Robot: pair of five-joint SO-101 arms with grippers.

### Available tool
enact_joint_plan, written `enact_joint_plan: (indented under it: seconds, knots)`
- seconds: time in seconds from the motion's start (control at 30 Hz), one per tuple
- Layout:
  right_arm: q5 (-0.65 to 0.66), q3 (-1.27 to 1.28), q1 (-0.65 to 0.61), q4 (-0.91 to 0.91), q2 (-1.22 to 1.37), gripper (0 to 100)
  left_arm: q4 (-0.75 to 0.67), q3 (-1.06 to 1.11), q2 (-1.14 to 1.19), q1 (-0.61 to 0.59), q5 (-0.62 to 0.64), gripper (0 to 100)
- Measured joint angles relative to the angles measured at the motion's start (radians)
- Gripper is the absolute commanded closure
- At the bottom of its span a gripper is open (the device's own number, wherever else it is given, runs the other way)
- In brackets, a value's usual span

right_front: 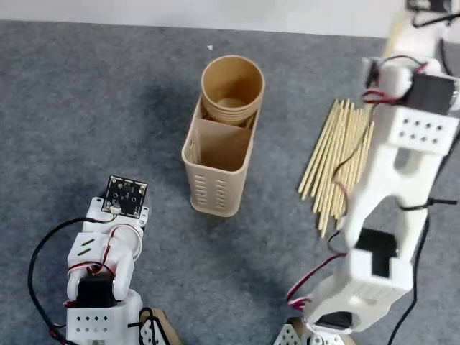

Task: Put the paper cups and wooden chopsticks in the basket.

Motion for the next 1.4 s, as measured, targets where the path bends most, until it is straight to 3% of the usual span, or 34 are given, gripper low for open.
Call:
enact_joint_plan:
  seconds: [0.4,0.77,0.93,1.1,1.23,1.4]
  knots:
    - [-0.160,-0.034,-0.322,-0.124,-0.201,99.4,0.000,0.000,0.000,0.000,0.000,84]
    - [-0.058,-0.040,-0.359,0.212,-0.635,99.4,0.000,0.000,0.000,0.000,0.000,84]
    - [-0.051,-0.046,-0.370,0.233,-0.804,99.4,0.000,0.000,0.000,0.000,0.000,84]
    - [-0.051,0.078,-0.468,0.235,-0.942,99.4,0.000,0.000,0.000,0.000,0.000,84]
    - [-0.051,0.350,-0.488,0.100,-0.988,99.4,0.000,0.000,0.000,0.000,0.000,84]
    - [-0.051,0.770,-0.479,-0.310,-1.060,99.4,0.000,0.000,0.000,0.000,0.000,84]
